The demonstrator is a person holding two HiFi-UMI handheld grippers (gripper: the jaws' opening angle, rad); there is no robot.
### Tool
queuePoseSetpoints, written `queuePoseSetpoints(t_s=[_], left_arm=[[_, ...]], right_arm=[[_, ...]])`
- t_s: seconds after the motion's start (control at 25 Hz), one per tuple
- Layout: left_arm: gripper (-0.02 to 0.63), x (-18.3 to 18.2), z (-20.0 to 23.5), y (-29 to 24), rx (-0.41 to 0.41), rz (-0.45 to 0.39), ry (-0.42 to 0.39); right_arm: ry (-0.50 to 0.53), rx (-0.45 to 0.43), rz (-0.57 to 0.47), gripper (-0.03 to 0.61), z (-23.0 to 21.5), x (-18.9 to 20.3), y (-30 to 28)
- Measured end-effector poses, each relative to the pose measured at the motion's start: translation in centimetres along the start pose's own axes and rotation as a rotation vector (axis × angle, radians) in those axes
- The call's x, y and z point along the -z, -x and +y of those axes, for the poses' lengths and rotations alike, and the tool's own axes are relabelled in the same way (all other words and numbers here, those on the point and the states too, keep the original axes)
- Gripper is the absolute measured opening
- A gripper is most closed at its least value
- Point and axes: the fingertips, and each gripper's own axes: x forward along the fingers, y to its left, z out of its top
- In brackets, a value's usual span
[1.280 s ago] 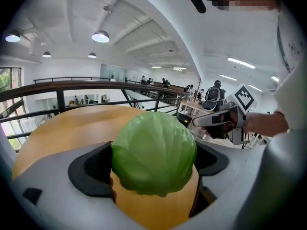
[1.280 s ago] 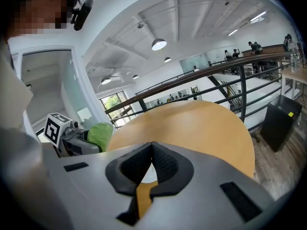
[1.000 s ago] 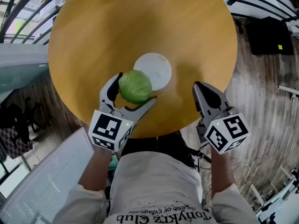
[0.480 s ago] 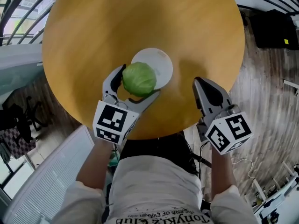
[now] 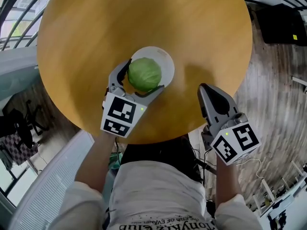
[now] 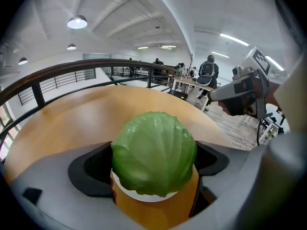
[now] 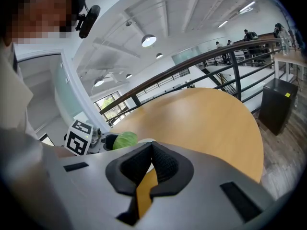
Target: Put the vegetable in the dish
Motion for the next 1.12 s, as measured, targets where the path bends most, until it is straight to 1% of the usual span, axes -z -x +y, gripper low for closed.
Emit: queuePoseSetpoints(t_s=[0.36,0.48,0.76,1.12], left_arm=[[0.503,1.5,0.2,-2.4,0.007,0.084,-0.059],[0.503,1.4,0.2,-3.2,0.013,0.101,-0.068],[0.503,1.7,0.4,-4.3,0.027,0.138,-0.058],[0.503,1.7,0.6,-4.9,0.036,0.148,-0.049]], right_arm=[[-0.03,0.001,0.005,0.016,-0.8,0.5,-0.5],[-0.036,-0.004,0.008,0.017,-1.1,0.4,-0.8],[-0.046,-0.004,0.016,0.017,-1.3,0.6,-1.0],[-0.052,0.001,0.017,0.017,-1.6,0.6,-1.3]])
